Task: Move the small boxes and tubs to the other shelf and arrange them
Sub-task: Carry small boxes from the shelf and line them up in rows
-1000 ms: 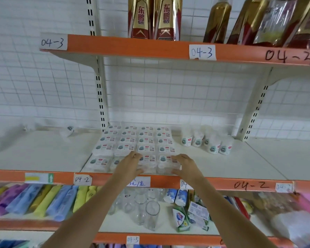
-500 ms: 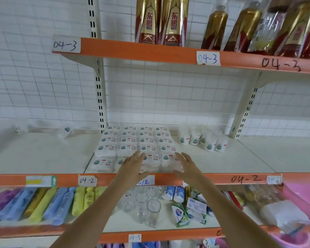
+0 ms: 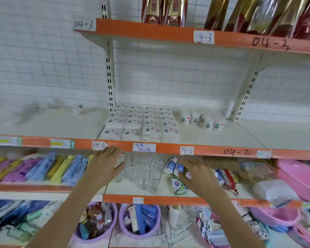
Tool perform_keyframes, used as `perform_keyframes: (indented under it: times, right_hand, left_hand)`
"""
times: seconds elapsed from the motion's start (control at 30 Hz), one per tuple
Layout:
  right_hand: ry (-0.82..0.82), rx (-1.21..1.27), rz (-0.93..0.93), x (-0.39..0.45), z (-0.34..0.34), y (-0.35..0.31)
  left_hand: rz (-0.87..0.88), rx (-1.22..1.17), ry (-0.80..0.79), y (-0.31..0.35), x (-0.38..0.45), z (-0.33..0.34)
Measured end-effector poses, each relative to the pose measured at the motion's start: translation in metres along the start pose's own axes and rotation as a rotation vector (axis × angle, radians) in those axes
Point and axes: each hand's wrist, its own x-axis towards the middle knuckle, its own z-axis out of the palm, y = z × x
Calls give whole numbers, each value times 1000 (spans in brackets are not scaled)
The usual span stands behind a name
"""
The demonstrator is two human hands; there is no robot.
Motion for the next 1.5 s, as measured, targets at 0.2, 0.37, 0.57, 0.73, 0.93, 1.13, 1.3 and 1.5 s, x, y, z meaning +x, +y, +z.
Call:
perform_keyframes:
  times: [0.2, 0.37, 0.57, 0.73, 0.93, 1.13, 1.3, 1.5]
  right_hand:
    - [-143, 67, -37, -44, 16, -24]
    - [-229, 161, -173, -50, 39, -76]
    - [-326, 297, -398, -33, 64, -173]
    - [-371, 375, -532, 0, 89, -256]
    - [-359, 424, -627, 61, 122, -365]
    - [-354, 492, -588, 133, 137, -462]
    - [-356, 551, -555, 177, 152, -505]
    - [-321, 597, -492, 251, 172, -528]
  left_hand:
    - [-142, -19, -35, 12, -85, -8]
    - [-317, 11, -172, 4, -159, -33]
    - [-544, 30, -265, -25, -236, -68]
    - [-711, 79, -212, -76, -278, -94]
    - [-812, 115, -123, -180, -310, -120]
    - [-800, 111, -113, -295, -308, -149]
    - [-787, 67, -113, -367, -294, -156]
    - [-724, 24, -82, -456, -262, -150]
